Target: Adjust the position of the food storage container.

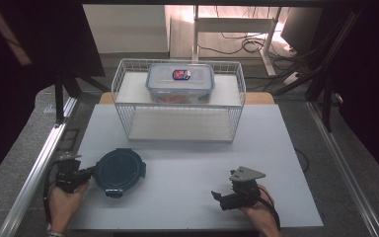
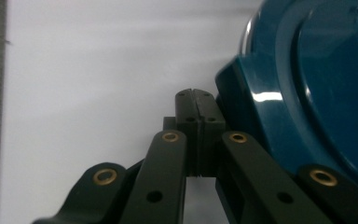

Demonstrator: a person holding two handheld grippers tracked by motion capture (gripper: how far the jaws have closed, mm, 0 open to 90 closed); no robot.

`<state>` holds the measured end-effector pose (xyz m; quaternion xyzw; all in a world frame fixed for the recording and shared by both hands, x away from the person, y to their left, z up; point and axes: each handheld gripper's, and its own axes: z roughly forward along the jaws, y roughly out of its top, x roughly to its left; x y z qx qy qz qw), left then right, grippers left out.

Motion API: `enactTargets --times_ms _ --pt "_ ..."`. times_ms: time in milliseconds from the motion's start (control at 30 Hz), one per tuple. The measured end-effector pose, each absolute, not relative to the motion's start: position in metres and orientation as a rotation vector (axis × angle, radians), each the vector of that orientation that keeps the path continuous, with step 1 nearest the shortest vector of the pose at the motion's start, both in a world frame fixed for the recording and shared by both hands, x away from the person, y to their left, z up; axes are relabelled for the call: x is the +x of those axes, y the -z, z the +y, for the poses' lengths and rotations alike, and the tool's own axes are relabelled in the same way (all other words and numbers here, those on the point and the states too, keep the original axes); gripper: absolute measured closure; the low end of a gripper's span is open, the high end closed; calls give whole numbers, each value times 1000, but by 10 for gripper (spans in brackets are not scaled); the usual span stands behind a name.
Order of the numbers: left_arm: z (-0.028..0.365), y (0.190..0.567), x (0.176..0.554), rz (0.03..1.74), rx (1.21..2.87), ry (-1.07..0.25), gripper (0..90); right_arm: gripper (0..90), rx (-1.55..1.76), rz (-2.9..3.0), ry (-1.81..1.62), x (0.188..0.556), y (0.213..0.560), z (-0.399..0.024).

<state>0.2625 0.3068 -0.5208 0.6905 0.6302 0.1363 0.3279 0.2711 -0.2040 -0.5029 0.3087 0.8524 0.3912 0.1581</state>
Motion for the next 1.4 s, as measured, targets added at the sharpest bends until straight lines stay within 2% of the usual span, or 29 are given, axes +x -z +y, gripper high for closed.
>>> enactTargets --times_ms 400,700,1333,1400 --pt "249 519 265 1498 1928 -331 900 19 881 2442 -1121 272 504 -203" --pt "211 520 272 1374 1968 -248 900 25 880 2450 -1132 272 505 -201" --pt "154 522 273 1203 2019 -99 900 29 872 2471 -1110 272 507 -199" --pt "152 521 274 1193 2041 -122 900 29 874 2473 -1107 273 508 -199"
